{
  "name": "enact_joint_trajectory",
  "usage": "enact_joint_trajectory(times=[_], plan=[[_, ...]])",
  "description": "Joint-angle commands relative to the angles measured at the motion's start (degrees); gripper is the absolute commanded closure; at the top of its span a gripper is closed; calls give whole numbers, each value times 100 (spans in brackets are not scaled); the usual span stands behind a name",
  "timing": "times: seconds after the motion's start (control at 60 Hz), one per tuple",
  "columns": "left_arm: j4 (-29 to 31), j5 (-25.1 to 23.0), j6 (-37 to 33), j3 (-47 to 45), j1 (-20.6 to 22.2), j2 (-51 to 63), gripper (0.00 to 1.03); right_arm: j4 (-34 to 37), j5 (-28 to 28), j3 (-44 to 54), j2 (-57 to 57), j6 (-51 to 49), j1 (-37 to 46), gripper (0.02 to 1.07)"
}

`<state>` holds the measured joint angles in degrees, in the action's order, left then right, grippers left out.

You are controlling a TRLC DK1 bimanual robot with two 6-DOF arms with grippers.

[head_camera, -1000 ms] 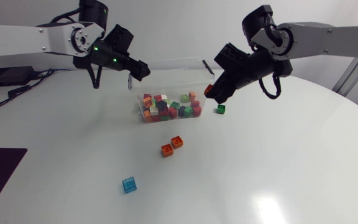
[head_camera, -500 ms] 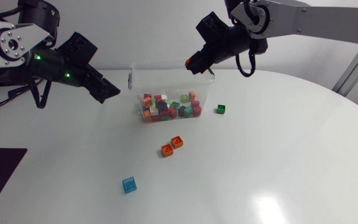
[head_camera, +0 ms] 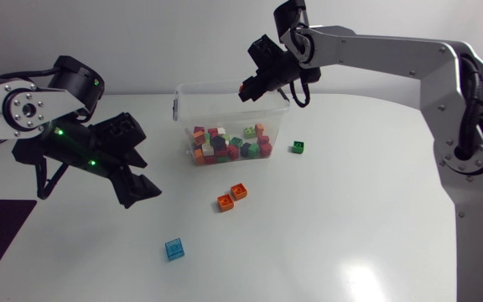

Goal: Place the duplo bricks in the container

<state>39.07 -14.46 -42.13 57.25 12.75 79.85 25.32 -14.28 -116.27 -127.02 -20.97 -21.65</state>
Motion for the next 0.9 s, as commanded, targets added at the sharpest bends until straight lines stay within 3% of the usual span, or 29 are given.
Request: enact_joint_trajectory(times=[0.0, 0.017, 0.067, 0.1, 0.233, 0.433, 0.883], plan=[[198, -22, -182, -276, 219, -102, 5, 25, 110, -326, -270, 137, -6, 60], [233, -22, -173, -311, 272, -102, 6, 43, 119, -353, -288, 137, -6, 54], [347, -22, -146, -408, 474, -84, 5, 157, 154, -467, -323, 146, 12, 17], [426, -22, -138, -452, 606, -66, 5, 175, 172, -467, -306, 155, 20, 8], [470, 233, 161, -505, 1054, 259, 6, 184, 172, -98, 195, 181, 64, 7], [444, 541, 390, -549, 1397, 856, 6, -54, 145, 1036, 1259, 111, 161, 7], [206, 822, 671, -733, 1669, 1630, 8, -326, -250, 3268, 2876, -443, 1154, 7]])
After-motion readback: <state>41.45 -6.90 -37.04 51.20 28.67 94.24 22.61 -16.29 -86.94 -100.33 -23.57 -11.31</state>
